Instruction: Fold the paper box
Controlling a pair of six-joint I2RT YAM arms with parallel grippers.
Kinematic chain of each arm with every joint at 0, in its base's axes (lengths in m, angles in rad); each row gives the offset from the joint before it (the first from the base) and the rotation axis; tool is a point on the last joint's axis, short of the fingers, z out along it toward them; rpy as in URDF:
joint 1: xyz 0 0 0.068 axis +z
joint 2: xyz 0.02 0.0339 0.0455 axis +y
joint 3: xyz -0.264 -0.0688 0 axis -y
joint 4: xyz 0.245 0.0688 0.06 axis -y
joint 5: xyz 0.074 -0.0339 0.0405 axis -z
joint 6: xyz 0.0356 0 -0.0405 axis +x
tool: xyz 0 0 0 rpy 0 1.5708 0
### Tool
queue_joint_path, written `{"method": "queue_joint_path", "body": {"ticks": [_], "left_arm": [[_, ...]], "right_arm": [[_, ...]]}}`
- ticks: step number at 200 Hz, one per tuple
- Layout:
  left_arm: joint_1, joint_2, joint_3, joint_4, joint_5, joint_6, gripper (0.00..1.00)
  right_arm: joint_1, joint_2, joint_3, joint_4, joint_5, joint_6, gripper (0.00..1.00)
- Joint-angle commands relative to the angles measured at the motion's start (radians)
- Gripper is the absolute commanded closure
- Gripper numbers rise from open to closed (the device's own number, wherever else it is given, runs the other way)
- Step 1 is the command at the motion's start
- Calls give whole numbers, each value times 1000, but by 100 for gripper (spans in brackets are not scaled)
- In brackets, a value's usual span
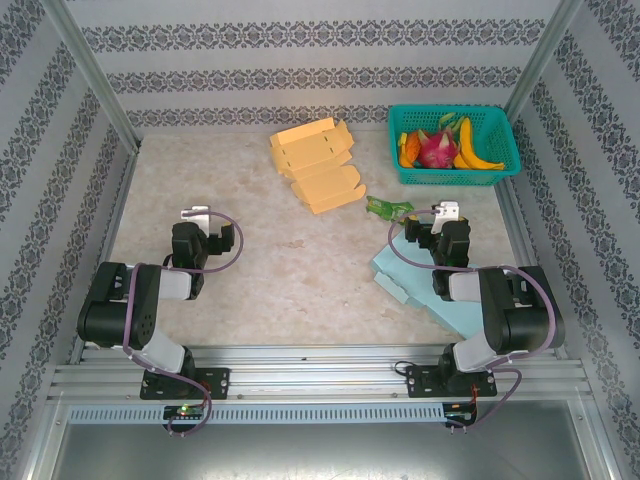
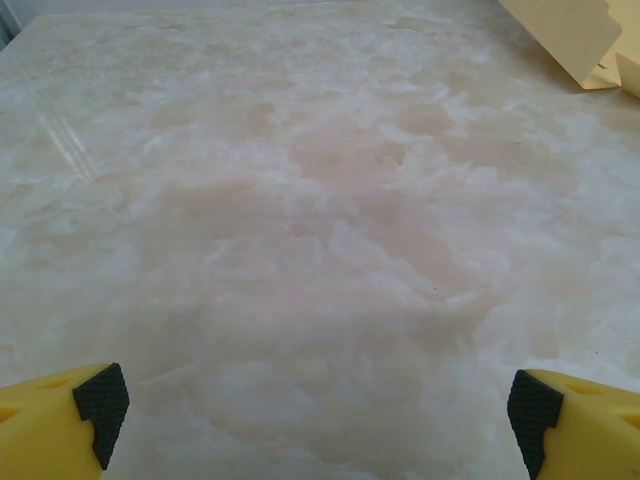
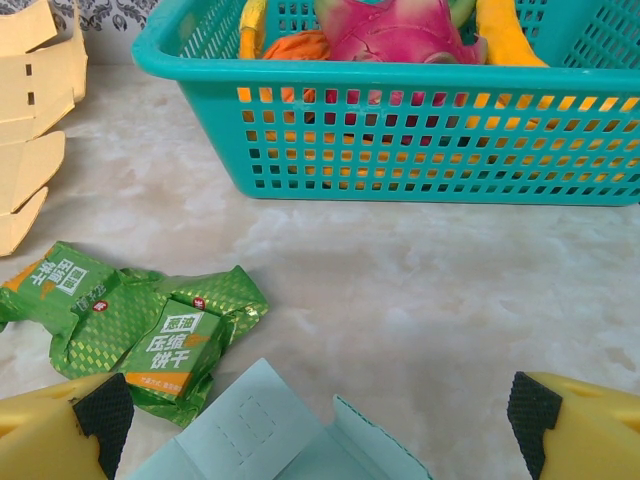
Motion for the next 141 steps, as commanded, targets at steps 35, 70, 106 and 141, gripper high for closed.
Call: {"method": "queue_joint_path", "body": {"ticks": [35, 70, 106, 141], "left_arm": [[13, -7, 16, -14, 56, 12, 0], [13, -145, 152, -374, 24, -29, 0], [12, -346, 90, -381, -23, -106, 0], [13, -477, 61, -441, -163, -368, 0]], "right_arm": [[34, -64, 22, -52, 79, -11, 2], [91, -180, 25, -139, 259, -23, 2], [115, -350, 70, -349, 281, 46, 2], [124, -462, 123, -505, 210, 99, 2]]}}
